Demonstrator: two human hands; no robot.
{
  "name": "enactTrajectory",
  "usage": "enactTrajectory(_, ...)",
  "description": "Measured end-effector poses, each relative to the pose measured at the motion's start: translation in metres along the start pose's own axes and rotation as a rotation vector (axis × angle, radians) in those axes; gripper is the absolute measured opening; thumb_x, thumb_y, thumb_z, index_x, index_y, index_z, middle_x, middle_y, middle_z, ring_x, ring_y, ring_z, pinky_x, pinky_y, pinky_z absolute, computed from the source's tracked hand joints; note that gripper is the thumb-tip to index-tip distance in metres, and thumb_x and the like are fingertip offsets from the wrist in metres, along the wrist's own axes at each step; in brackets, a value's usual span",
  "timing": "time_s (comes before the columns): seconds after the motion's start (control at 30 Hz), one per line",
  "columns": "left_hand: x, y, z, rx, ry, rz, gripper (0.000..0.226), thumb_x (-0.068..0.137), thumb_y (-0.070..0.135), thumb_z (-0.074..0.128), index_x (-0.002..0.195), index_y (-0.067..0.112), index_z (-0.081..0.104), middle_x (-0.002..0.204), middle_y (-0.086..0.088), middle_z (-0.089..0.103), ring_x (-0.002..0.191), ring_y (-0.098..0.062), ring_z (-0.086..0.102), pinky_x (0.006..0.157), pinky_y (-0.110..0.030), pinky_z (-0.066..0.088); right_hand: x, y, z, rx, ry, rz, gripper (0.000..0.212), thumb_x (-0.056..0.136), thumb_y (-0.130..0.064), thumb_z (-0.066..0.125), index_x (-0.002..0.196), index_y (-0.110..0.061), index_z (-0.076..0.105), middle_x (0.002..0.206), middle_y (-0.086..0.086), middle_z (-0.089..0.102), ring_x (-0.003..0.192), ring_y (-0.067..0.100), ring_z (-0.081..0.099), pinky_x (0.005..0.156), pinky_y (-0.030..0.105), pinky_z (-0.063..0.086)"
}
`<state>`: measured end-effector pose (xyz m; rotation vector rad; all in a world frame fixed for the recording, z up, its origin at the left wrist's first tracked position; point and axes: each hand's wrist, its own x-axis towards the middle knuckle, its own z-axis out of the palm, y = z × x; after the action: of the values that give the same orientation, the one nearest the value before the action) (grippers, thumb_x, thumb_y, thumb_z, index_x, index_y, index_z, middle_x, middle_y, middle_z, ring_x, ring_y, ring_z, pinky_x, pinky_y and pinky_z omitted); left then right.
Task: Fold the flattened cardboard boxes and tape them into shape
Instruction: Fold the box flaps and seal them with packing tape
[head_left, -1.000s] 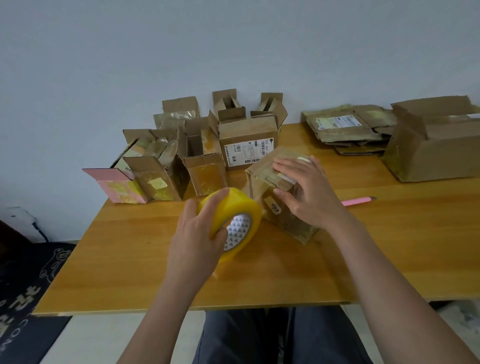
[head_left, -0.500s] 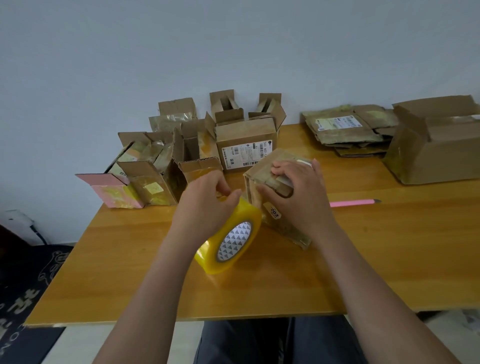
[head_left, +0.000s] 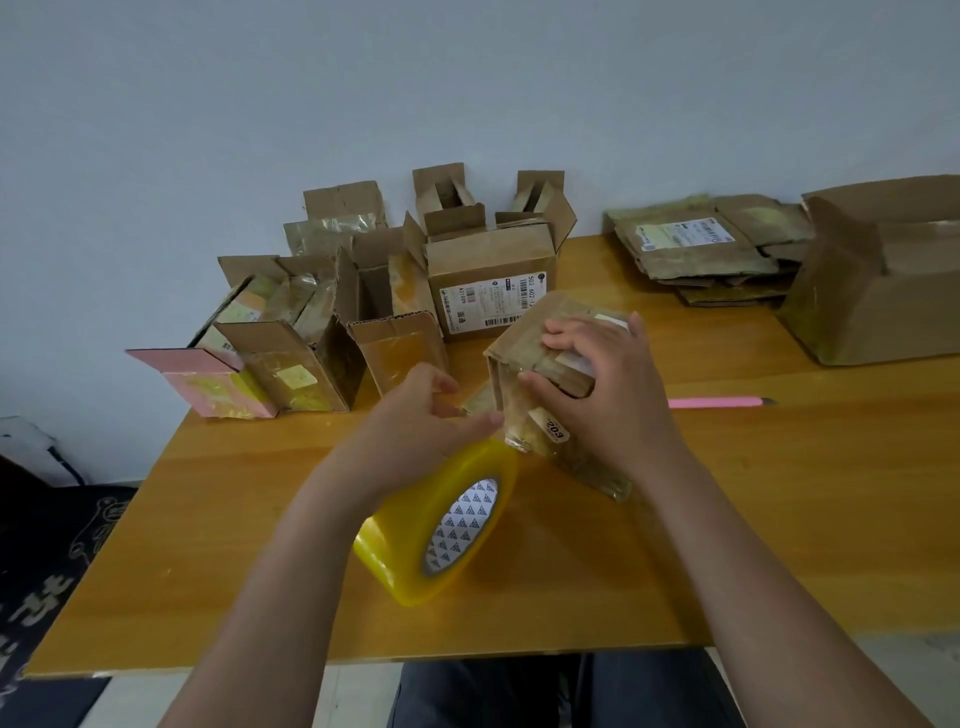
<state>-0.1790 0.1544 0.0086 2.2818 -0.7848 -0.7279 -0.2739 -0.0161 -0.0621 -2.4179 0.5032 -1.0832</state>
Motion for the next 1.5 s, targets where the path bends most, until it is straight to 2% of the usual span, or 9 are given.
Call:
enactTrajectory(0.27,0.009,-0.002,0.002,-0.042,0.035,0.104,0.011,0.095,0.033,0.059,0.103,0.025,0.059,0.107,0.006,0.066,0.097,-0.011,0.061,0.084,-0.029,0.051,0.001,-0.011,0.008,-0.134,0.02,0.002,0.06,0.078,-0.069,0.055,0.106,-0.017,0.062,0.116,-0.003,0.067,0.113,0.017,0.057,0.119,0.049,0.016)
enactTrajectory(0.57,0.01,0.012,0.003,0.069,-0.007,0.138,0.023,0.101,0.023,0.05,0.106,0.016,0.072,0.101,0.0,0.068,0.094,-0.014,0.062,0.088,-0.033,0.053,0.005,-0.01,0.001,-0.07,-0.058,-0.002,0.055,0.078,-0.063,0.058,0.108,-0.016,0.063,0.118,-0.003,0.066,0.116,0.016,0.056,0.12,0.046,0.009)
enactTrajectory(0.67,0.009,0.011,0.004,0.06,0.017,0.162,0.021,0.1,0.022,0.052,0.107,0.019,0.071,0.103,0.005,0.068,0.096,-0.01,0.062,0.088,-0.032,0.052,0.004,-0.007,-0.024,0.284,-0.113,0.124,0.051,0.087,-0.057,0.06,0.123,-0.021,0.062,0.13,-0.016,0.056,0.125,0.003,0.049,0.113,0.033,0.028)
enactTrajectory(0.73,0.009,0.01,0.005,0.063,0.038,0.168,0.02,0.099,0.022,0.052,0.107,0.02,0.071,0.104,0.006,0.067,0.097,-0.009,0.061,0.085,-0.028,0.05,-0.003,0.004,-0.042,0.411,0.097,0.195,0.033,0.097,-0.039,0.056,0.122,-0.019,0.063,0.124,-0.016,0.059,0.121,0.003,0.053,0.101,0.034,0.046)
enactTrajectory(0.8,0.009,0.011,0.007,0.065,0.06,0.174,0.019,0.099,0.023,0.053,0.107,0.02,0.07,0.103,0.006,0.067,0.096,-0.008,0.06,0.08,-0.024,0.048,-0.01,0.032,-0.054,0.132,0.226,0.274,0.021,0.098,-0.02,0.055,0.114,-0.016,0.068,0.108,-0.009,0.063,0.11,0.015,0.058,0.092,0.038,0.049)
enactTrajectory(0.9,0.008,0.012,0.01,0.079,0.085,0.18,0.019,0.099,0.023,0.053,0.105,0.019,0.07,0.1,0.006,0.067,0.094,-0.009,0.061,0.074,-0.021,0.045,-0.021,0.079,-0.054,-0.384,-0.081,0.475,0.029,0.097,-0.011,0.051,0.119,-0.015,0.069,0.109,0.009,0.061,0.109,0.031,0.049,0.089,0.039,0.041)
enactTrajectory(1.2,0.003,0.012,0.007,0.057,0.098,0.095,0.024,0.099,0.029,0.053,0.098,0.021,0.076,0.095,0.004,0.069,0.091,-0.015,0.062,0.078,-0.029,0.049,-0.032,0.083,-0.049,-0.849,-0.243,0.409,0.019,0.094,-0.01,0.049,0.094,-0.016,0.067,0.097,0.007,0.059,0.103,0.029,0.043,0.085,0.039,0.035)
enactTrajectory(1.37,-0.003,0.01,0.006,0.0,0.099,0.085,0.024,0.099,0.029,0.054,0.099,0.022,0.076,0.097,0.008,0.068,0.094,-0.013,0.061,0.094,-0.04,0.049,-0.022,0.055,-0.073,-0.612,0.061,0.359,0.016,0.092,-0.029,0.061,0.091,-0.014,0.064,0.078,0.002,0.059,0.084,0.022,0.046,0.073,0.038,0.037)
enactTrajectory(1.5,-0.004,0.013,0.007,0.007,0.092,0.096,0.023,0.099,0.027,0.054,0.098,0.021,0.077,0.097,0.006,0.07,0.094,-0.016,0.063,0.094,-0.043,0.051,-0.013,0.011,-0.083,0.151,0.318,0.273,0.013,0.092,-0.021,0.061,0.082,-0.018,0.054,0.069,-0.005,0.055,0.064,0.003,0.051,0.059,0.022,0.044)
